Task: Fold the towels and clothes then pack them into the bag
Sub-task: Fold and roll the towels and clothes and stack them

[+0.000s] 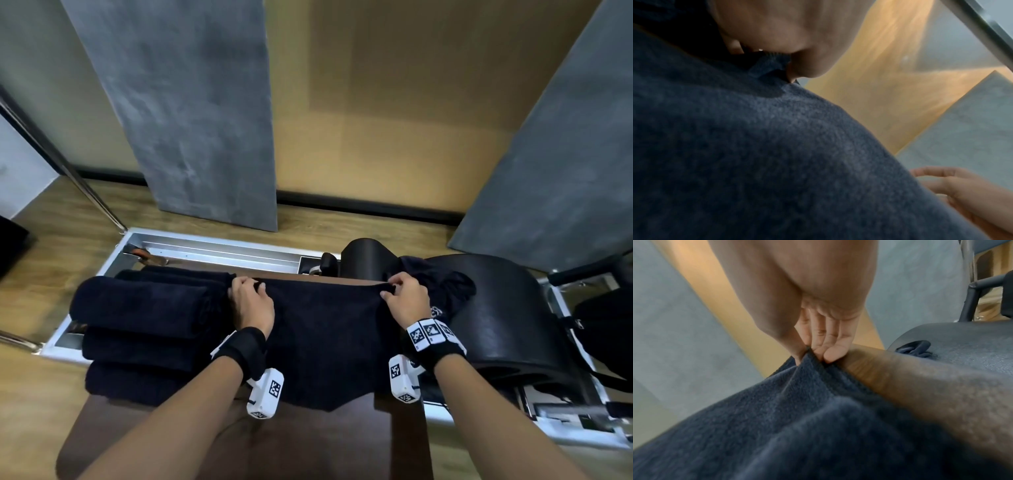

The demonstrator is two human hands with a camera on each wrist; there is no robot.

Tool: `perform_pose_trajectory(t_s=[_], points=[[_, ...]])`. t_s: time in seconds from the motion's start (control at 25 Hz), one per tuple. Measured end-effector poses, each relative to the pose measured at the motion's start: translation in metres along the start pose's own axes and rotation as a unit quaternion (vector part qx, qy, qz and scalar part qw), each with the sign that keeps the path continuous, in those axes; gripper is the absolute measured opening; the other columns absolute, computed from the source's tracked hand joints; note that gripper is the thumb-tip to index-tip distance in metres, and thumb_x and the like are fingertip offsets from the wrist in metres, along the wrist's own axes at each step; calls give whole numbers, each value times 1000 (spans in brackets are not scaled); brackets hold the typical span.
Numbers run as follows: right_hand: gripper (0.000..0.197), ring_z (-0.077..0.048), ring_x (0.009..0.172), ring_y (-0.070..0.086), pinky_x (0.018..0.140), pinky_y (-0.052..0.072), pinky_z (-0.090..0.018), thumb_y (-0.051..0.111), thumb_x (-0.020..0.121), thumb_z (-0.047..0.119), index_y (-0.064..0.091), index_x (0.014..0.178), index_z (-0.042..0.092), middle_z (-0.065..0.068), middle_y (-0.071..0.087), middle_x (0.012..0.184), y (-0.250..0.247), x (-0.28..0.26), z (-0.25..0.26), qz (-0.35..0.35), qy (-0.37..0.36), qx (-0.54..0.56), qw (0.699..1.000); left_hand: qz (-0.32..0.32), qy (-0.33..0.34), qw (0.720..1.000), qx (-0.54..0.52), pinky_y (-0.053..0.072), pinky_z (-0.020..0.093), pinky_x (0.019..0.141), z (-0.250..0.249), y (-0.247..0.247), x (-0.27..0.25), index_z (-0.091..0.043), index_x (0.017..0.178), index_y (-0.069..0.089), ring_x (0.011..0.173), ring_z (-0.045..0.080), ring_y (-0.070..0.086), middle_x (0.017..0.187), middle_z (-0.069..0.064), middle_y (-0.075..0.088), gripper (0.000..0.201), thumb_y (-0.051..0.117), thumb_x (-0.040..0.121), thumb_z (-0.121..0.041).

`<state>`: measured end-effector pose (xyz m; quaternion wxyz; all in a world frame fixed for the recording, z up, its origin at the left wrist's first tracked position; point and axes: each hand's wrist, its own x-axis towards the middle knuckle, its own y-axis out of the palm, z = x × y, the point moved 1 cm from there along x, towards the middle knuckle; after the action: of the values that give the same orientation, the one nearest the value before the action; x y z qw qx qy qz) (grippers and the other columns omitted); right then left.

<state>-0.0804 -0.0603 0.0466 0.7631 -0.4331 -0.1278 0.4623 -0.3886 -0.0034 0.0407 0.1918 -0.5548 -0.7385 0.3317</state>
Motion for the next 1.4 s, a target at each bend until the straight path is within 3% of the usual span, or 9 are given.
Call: perform_pose_trajectory(t_s=[0.12,0.48,0.68,0.76,0.92,1.04,1.2,1.32,1.4], points=[[31,-37,111,67,91,56,-42,76,92,28,73,122,23,-11,73,112,0,-3,1,-9,-11,-50,999,-7,29,999,25,44,40,98,1,0,-3,2,110,72,122,30,51,127,9,59,22,57,107,-13],[11,-31,90,69,79,56,-39,80,88,18,69,87,18,-4,70,92,-19,-17,-4,-34,-3,30,999,-41,89,990,-103,47,32,86,-15,-17,-19,-3,101,73,92,26,60,105,6,54,5,69,100,-5],[25,-33,86,73,87,61,-52,75,88,1,77,110,14,-9,75,99,-54,-32,-4,-60,-41,154,985,-75,161,971,-160,43,25,90,-46,-55,-32,-5,124,72,93,18,55,103,8,56,27,72,98,-2],[26,-25,81,71,91,60,-50,74,87,-4,79,109,11,-7,77,95,-74,-45,-2,-73,-67,166,981,-87,183,962,-183,44,24,87,-54,-77,-43,-2,117,75,92,17,55,101,8,58,21,75,96,-3],[24,-18,59,66,74,62,-38,73,85,-9,81,86,14,-9,74,72,-122,-87,10,-91,-84,205,971,-75,233,941,-235,48,14,81,-55,-127,-66,-10,91,78,83,10,61,94,1,63,11,83,87,-1],[15,-19,54,68,63,61,-29,72,82,-15,77,91,-4,-22,71,73,-161,-129,29,-73,-108,284,950,-69,265,927,-256,43,5,79,-51,-172,-71,-15,87,80,81,8,64,89,0,64,17,90,79,-3],[16,-27,55,72,51,58,-26,74,83,-17,63,93,-21,-39,69,77,-208,-176,63,14,-166,320,933,-43,289,917,-270,47,12,78,-45,-227,-66,-35,78,78,75,-3,61,87,-8,60,32,95,73,-9],[17,-30,55,73,51,60,-28,77,82,-14,63,92,-12,-32,69,73,-228,-208,82,19,-186,328,926,-10,282,906,-316,53,16,74,-42,-257,-64,-38,70,80,72,1,66,82,-8,71,22,99,65,-26],[14,-25,51,71,51,58,-26,75,85,-11,64,93,-9,-22,68,65,-232,-223,88,-17,-195,341,919,21,267,895,-356,51,17,56,-36,-270,-66,-30,76,83,53,10,64,69,-1,75,26,99,59,-42]])
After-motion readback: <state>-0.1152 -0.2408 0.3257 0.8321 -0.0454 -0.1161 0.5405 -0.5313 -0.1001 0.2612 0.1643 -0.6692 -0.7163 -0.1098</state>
